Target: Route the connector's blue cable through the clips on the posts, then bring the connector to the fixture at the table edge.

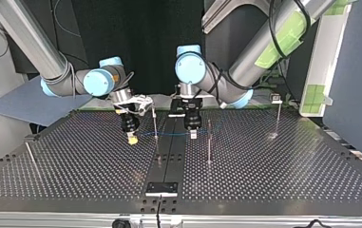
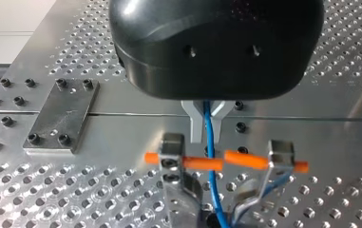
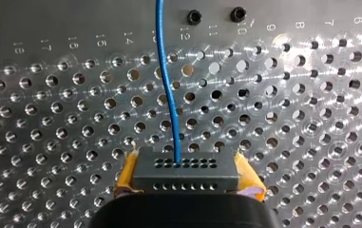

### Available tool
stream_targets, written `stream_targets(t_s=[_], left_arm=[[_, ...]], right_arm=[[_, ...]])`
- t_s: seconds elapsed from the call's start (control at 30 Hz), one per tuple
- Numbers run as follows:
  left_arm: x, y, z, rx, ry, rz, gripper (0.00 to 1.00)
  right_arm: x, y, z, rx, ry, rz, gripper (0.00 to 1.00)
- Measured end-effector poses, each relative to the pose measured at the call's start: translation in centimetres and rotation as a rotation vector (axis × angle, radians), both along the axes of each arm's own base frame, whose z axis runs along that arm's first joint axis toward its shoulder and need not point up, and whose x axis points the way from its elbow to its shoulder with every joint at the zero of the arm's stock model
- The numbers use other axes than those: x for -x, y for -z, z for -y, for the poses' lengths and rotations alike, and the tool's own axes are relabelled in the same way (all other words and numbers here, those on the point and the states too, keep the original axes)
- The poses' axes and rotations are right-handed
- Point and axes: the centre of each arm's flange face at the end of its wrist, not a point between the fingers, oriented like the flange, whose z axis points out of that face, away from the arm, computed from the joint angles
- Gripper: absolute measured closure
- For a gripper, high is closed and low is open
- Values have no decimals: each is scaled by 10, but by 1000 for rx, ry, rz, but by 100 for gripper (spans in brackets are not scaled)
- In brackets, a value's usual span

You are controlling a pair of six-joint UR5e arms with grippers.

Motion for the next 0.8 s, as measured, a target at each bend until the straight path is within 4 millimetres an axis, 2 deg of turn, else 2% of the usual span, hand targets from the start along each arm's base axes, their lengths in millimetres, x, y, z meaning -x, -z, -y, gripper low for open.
stream_targets(t_s=[0.67,0.8], left_arm=[[13,9,12,-12,50,-10,100],[13,18,14,-21,59,-24,100]], right_arm=[[5,5,-2,-38,6,-22,100],[4,5,-3,-42,5,-26,100]])
